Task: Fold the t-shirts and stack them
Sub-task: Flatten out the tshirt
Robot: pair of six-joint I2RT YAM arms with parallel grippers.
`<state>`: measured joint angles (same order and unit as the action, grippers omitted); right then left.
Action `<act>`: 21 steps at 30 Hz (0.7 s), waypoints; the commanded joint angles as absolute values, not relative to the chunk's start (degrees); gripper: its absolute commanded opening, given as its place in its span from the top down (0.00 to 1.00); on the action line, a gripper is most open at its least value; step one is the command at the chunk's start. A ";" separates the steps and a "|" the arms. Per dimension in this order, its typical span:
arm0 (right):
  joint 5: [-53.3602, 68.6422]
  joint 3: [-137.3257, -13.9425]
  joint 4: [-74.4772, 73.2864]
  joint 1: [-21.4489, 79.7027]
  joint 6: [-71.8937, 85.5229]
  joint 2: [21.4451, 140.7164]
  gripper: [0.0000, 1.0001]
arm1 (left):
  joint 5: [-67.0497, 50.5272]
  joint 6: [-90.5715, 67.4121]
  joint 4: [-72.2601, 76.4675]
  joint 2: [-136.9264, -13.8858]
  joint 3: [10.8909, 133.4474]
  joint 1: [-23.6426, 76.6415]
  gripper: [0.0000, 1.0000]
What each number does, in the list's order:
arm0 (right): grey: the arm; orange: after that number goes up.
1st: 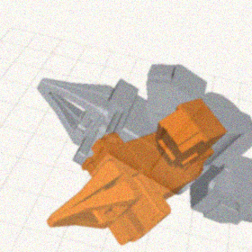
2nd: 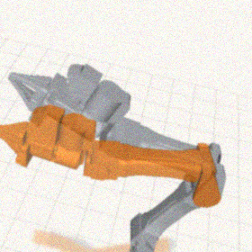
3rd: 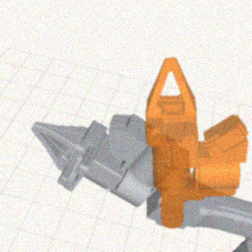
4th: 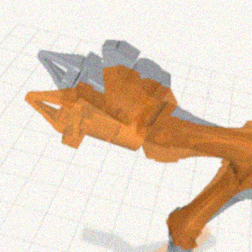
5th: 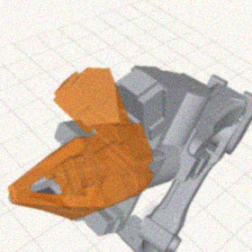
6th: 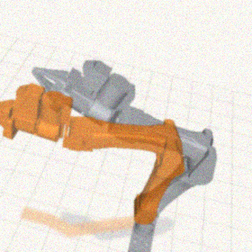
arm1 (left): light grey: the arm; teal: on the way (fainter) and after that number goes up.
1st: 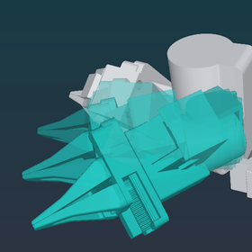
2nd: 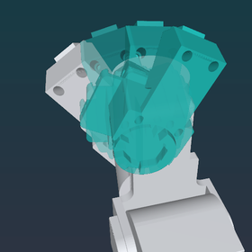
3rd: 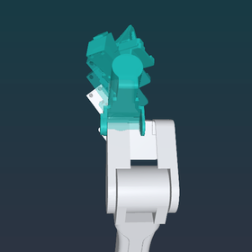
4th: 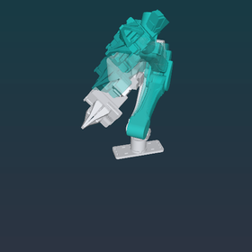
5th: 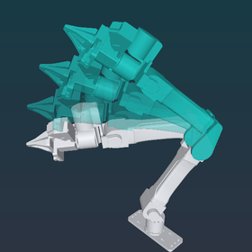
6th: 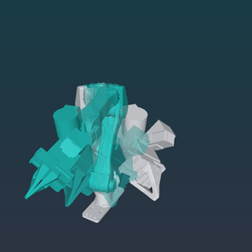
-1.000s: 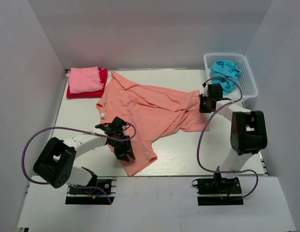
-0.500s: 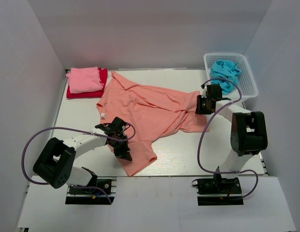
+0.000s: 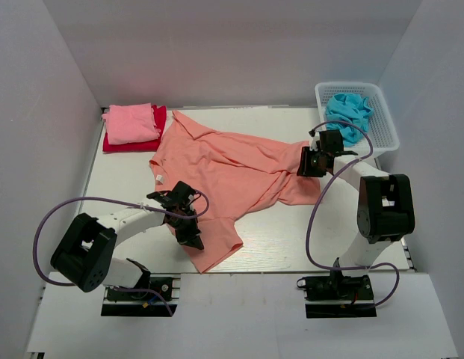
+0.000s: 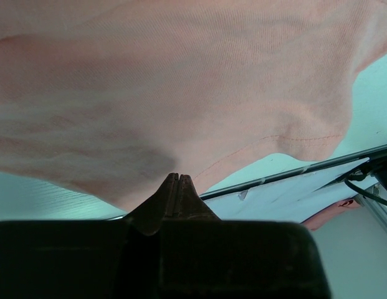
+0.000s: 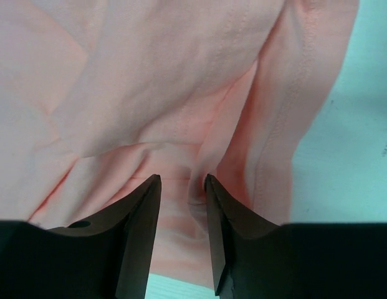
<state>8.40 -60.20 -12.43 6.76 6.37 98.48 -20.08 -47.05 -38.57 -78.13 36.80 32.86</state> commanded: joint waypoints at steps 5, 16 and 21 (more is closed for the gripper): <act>14.68 -61.96 -11.69 6.68 8.87 95.10 0.60 | -19.34 -47.37 -38.67 -76.20 36.83 33.22 1.00; -4.02 -62.05 -14.07 6.59 8.79 96.60 0.64 | -19.34 -47.90 -38.67 -76.20 36.30 33.22 1.00; -4.48 -60.04 -11.87 6.50 8.44 93.96 0.60 | -19.34 -47.90 -38.67 -76.20 36.30 33.22 1.00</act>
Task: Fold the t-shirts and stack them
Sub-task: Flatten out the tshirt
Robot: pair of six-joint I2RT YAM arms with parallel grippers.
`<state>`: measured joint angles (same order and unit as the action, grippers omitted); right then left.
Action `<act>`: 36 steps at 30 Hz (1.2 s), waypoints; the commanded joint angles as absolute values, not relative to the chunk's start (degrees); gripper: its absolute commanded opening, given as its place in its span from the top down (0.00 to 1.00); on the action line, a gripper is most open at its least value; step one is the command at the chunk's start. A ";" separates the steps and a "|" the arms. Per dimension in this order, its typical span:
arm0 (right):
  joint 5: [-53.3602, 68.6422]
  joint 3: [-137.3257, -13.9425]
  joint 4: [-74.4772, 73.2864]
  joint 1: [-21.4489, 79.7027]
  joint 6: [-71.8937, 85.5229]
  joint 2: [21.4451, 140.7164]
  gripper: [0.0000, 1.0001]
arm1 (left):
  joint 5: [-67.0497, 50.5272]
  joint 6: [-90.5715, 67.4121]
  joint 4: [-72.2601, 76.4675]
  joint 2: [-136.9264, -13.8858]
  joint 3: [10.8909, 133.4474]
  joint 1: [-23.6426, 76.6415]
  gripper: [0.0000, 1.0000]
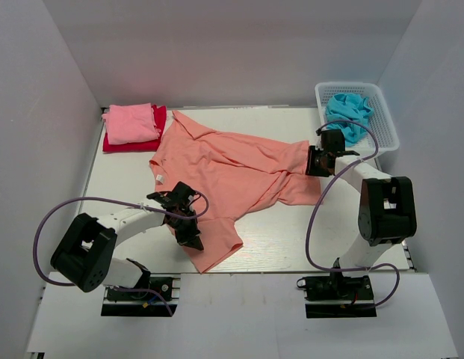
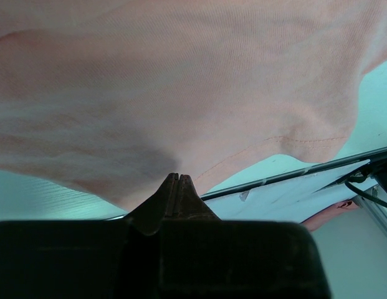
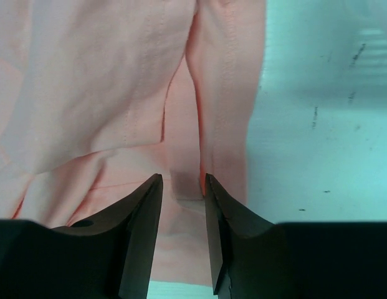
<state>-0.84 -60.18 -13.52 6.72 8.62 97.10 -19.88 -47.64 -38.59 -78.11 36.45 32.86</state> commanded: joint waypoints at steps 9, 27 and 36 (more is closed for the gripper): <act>-1.15 -61.26 -12.39 6.59 6.86 100.63 0.60 | -19.34 -47.90 -38.67 -76.20 36.30 33.22 1.00; -1.39 -61.61 -13.88 6.86 8.53 96.85 0.96 | -19.34 -47.90 -38.14 -78.05 37.35 33.22 1.00; 5.00 -62.75 -15.81 6.94 9.14 96.85 0.92 | -18.81 -47.90 -38.14 -78.57 37.88 33.22 1.00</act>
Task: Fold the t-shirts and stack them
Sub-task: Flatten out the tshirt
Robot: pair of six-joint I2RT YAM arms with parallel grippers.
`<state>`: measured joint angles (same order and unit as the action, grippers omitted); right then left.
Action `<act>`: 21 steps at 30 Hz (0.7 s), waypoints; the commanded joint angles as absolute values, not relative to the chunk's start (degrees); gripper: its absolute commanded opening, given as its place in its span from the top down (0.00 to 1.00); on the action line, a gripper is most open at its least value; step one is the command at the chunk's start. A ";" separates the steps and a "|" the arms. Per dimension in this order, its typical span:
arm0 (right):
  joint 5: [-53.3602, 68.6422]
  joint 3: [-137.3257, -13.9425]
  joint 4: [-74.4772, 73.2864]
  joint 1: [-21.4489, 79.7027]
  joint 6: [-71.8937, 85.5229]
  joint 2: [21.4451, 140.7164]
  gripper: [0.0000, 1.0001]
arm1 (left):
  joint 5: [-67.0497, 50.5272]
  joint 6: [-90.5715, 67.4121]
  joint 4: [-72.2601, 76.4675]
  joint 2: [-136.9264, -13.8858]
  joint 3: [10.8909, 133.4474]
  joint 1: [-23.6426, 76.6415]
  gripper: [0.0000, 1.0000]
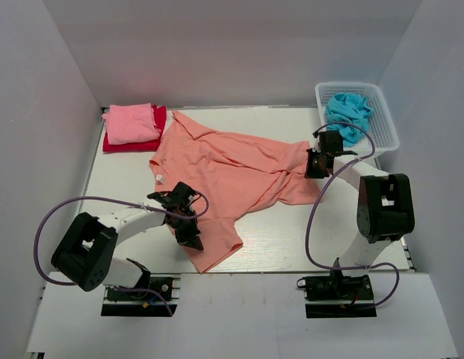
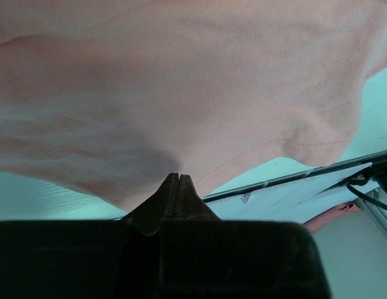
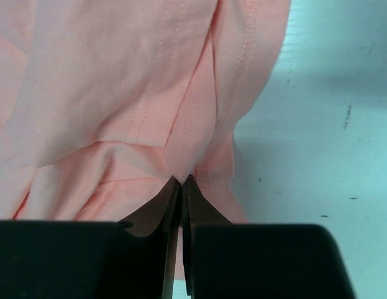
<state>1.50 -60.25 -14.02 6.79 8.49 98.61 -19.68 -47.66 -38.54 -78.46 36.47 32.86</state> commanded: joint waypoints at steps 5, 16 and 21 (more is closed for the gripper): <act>10.36 -61.27 -16.34 8.34 9.14 94.23 1.00 | -14.51 -44.83 -41.13 -78.57 46.74 32.70 1.00; 0.92 -54.58 -16.95 10.81 22.38 91.49 1.00 | -21.09 -30.42 -23.73 -100.58 79.69 34.97 0.00; -5.89 -58.18 -21.35 10.63 27.68 91.50 0.69 | -20.57 -27.95 -26.02 -113.28 91.04 39.72 0.00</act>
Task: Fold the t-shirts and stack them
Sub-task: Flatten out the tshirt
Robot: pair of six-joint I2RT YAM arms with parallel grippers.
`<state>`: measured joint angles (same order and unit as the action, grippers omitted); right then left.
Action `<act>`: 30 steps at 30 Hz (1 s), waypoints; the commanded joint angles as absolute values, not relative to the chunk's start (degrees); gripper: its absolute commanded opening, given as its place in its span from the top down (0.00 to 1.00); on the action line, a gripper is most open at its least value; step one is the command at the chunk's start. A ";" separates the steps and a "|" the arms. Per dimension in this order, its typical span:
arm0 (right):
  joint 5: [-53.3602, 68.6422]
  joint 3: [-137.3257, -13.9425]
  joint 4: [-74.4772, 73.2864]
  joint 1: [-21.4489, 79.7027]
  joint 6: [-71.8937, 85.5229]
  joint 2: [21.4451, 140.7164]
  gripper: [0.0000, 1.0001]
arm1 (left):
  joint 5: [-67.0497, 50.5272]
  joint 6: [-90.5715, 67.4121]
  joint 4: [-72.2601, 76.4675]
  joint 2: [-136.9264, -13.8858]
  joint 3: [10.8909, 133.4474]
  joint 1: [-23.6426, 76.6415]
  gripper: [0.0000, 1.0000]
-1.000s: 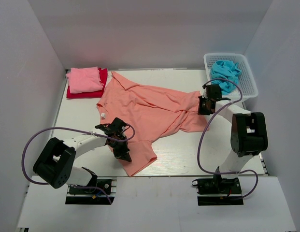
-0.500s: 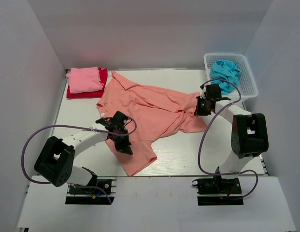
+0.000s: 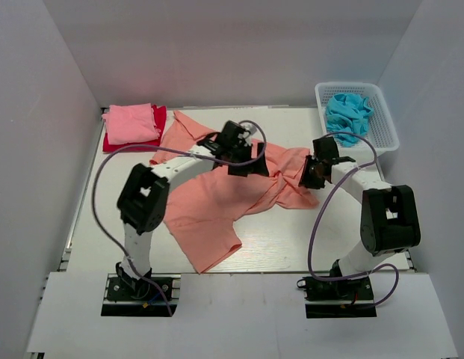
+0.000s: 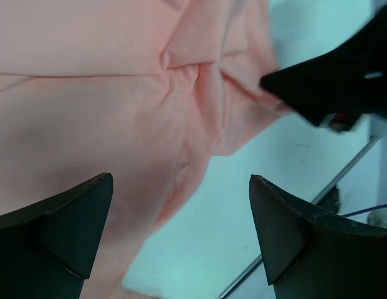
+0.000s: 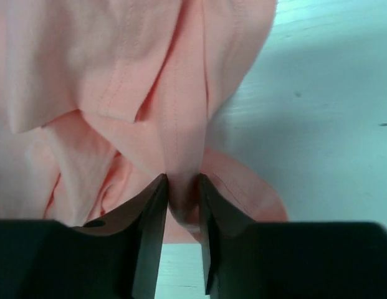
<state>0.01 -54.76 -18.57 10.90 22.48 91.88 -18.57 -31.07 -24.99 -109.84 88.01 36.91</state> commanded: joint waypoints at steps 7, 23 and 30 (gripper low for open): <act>-10.89 -59.06 -25.21 10.28 30.76 89.92 0.41 | -11.45 -26.89 -26.44 -122.69 96.67 44.99 0.07; 6.67 -51.78 -25.75 10.46 19.16 75.78 0.22 | -2.81 -27.76 -39.37 -105.31 64.11 45.10 1.00; 24.68 -44.32 -25.23 12.12 17.32 72.17 0.22 | -2.37 -28.92 -41.49 -99.14 59.77 44.56 1.00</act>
